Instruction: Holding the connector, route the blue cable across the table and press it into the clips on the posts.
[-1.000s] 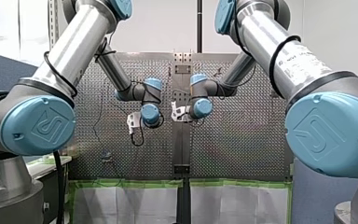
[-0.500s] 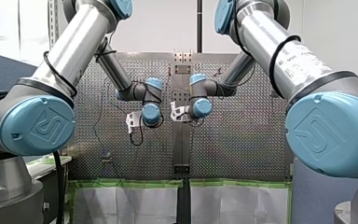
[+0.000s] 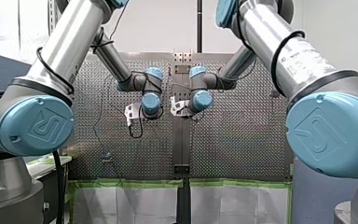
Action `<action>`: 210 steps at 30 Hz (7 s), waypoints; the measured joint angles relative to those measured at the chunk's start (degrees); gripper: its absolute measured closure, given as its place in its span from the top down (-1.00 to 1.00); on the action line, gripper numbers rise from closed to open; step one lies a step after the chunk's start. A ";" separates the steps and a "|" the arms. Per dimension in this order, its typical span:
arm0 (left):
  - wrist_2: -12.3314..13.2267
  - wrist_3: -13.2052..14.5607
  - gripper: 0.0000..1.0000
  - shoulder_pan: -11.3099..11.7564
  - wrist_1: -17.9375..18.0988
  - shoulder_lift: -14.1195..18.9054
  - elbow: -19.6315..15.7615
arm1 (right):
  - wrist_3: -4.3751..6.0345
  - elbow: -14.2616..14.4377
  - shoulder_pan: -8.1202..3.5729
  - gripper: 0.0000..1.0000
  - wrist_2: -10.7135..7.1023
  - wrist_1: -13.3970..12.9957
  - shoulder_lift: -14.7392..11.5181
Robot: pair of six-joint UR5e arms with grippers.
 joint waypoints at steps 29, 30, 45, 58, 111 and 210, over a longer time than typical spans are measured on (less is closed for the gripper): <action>-0.88 -1.08 -1.00 -4.11 -6.94 14.10 -1.76 | 3.33 1.44 -0.10 -1.00 2.48 8.99 -13.86; -0.32 -1.09 -1.00 -4.21 -6.84 14.70 -1.75 | 3.27 1.48 -0.08 -1.00 2.62 9.25 -14.31; 4.98 -2.82 -1.00 -3.48 -5.17 20.05 2.15 | 1.79 1.89 -0.44 -1.00 2.91 11.04 -22.19; 4.72 -3.03 -1.00 -1.71 -4.82 14.58 2.68 | 0.98 1.91 -1.04 -1.00 1.22 10.97 -22.26; 14.08 -5.54 -1.00 3.18 -0.46 8.46 11.24 | 1.50 -3.13 -4.91 -1.00 -4.60 9.78 -15.67; 10.17 -5.54 1.00 -7.16 -16.12 23.67 4.08 | 3.25 -7.94 -8.71 -1.00 -9.18 12.50 -14.93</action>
